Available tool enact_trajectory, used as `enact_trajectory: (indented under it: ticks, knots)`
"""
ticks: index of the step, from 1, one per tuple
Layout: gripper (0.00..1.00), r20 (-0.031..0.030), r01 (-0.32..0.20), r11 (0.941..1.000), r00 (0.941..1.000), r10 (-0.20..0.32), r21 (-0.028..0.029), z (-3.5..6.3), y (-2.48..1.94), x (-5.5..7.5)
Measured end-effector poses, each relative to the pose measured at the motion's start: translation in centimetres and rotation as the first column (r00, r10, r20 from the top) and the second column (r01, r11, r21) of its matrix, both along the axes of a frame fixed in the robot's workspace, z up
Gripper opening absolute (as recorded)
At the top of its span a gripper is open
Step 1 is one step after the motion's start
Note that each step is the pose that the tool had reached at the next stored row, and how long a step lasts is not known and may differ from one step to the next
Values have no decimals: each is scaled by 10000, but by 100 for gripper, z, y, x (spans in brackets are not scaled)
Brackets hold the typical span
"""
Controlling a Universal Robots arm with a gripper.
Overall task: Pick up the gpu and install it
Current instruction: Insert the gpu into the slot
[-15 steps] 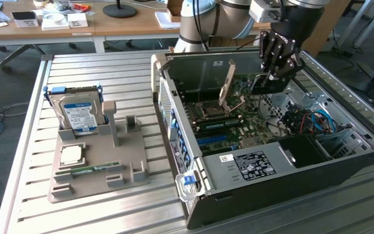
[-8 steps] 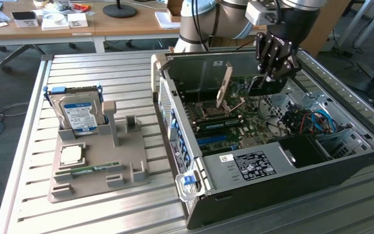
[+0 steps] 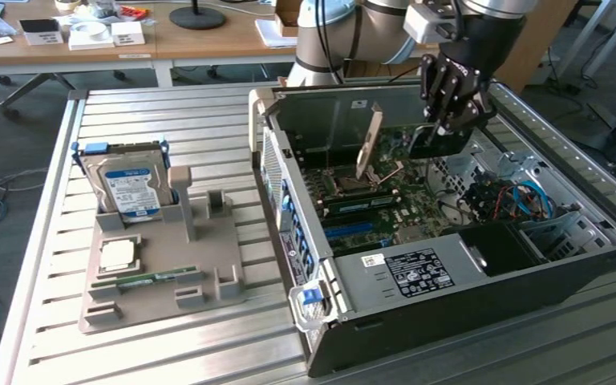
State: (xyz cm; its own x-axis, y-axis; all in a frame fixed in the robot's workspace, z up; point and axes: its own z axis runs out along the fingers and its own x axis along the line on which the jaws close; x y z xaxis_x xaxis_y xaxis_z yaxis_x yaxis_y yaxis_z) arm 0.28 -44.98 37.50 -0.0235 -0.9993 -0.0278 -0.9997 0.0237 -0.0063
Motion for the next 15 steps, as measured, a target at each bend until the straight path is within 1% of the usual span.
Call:
enact_trajectory:
  ticks: [5, 15]
  knots:
    - [27, 0, -23, 10000, 10000, 23, 1, -5, 0, -1]
    - [27, 2, -338, 9994, 9994, 338, 14, -128, 0, -97]
